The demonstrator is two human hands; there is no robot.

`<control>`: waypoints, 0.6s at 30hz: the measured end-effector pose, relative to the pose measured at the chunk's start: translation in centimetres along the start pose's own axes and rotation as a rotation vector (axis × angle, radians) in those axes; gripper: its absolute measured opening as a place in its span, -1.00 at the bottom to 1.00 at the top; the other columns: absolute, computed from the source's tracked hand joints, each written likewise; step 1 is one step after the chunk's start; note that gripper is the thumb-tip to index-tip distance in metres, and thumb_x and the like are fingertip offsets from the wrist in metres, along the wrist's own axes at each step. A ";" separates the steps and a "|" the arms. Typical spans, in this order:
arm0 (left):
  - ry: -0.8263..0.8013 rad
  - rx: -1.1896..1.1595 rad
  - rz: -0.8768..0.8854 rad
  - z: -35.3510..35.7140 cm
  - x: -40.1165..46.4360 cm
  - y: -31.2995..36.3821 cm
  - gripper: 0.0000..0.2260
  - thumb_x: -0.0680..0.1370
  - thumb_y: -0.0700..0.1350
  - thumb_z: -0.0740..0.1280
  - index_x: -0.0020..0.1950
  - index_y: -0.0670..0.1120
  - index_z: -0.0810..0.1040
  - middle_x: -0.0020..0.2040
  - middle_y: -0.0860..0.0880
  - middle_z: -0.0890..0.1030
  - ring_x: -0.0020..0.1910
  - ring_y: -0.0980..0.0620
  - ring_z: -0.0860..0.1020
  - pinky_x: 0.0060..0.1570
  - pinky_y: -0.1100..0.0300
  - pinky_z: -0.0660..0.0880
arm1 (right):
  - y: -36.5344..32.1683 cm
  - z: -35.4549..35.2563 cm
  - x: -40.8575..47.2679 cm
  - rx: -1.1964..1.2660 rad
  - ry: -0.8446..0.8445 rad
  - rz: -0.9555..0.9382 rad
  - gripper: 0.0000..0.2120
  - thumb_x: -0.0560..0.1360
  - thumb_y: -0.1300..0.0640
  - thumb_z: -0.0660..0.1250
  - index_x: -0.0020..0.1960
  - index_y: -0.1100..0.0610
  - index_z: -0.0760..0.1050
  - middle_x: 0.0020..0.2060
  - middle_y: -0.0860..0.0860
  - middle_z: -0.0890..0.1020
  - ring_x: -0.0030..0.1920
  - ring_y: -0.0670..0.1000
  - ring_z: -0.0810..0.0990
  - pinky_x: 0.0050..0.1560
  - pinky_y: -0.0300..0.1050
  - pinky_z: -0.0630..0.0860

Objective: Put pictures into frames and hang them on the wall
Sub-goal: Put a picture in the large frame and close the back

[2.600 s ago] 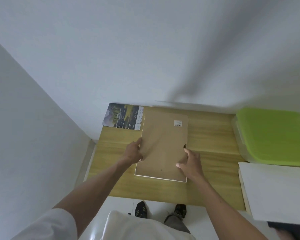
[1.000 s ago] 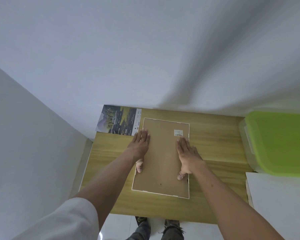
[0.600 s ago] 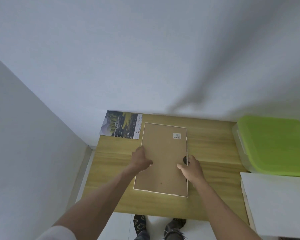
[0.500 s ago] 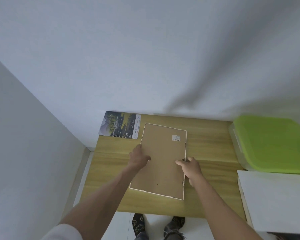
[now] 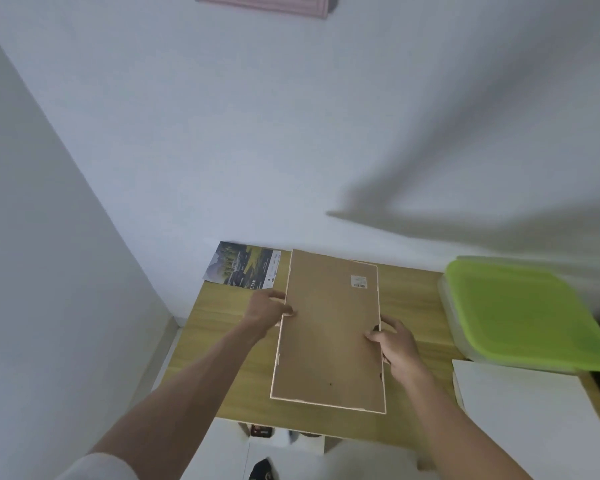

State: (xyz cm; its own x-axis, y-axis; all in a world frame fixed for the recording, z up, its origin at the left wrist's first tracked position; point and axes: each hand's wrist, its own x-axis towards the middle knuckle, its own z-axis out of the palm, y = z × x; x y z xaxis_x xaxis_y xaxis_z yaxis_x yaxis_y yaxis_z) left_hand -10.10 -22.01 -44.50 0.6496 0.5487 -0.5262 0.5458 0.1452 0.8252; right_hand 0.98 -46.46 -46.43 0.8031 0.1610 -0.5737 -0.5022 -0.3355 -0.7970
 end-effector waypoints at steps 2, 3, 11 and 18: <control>0.005 -0.033 0.049 0.1 -2.0 1.5 -0.74 0.34 -0.39 0.52 -0.02 -0.22 0.60 -0.15 -0.16 0.68 -0.25 -0.04 0.65 -0.22 0.10 0.62 | -0.8 -1.4 -0.6 0.027 -0.051 -0.023 -0.56 0.42 0.38 0.44 0.24 0.07 0.53 -0.09 0.08 0.74 -0.07 0.13 0.71 -0.20 -0.07 0.60; 0.017 -0.042 0.078 0.3 -2.9 2.2 -0.75 0.34 -0.39 0.52 -0.05 -0.22 0.61 -0.14 -0.18 0.69 -0.24 -0.06 0.65 -0.19 0.09 0.62 | -1.3 -2.1 -0.9 0.020 -0.068 -0.039 -0.55 0.43 0.37 0.43 0.26 0.07 0.53 -0.11 0.06 0.74 -0.05 0.13 0.71 -0.12 -0.03 0.62; 0.408 0.319 0.405 5.3 -11.4 7.4 -0.81 0.29 -0.15 0.52 -0.14 0.04 0.68 -0.26 0.07 0.69 -0.10 0.03 0.63 -0.08 0.24 0.39 | -8.0 -3.9 -7.4 -0.192 -0.205 -0.355 -0.53 0.53 0.02 0.36 0.42 0.02 0.37 0.13 -0.04 0.59 0.07 -0.02 0.56 0.11 -0.06 0.51; 0.556 0.675 0.656 9.5 -18.0 7.7 -0.73 0.44 -0.20 0.30 0.10 -0.06 0.64 -0.05 0.00 0.65 -0.08 -0.07 0.58 -0.22 0.16 0.38 | -13.8 -2.7 -12.6 -0.115 -0.349 -0.450 -0.59 0.44 -0.13 0.42 0.14 0.13 0.53 0.06 0.07 0.65 0.05 0.09 0.66 0.01 0.03 0.67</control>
State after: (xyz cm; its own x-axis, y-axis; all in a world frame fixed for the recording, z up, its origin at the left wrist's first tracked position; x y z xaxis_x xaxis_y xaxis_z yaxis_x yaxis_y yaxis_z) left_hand -12.56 -38.58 -30.62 0.6828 0.6743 0.2813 0.4686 -0.6996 0.5393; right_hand -1.32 -46.32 -27.68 0.7666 0.6006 -0.2272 -0.0826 -0.2586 -0.9624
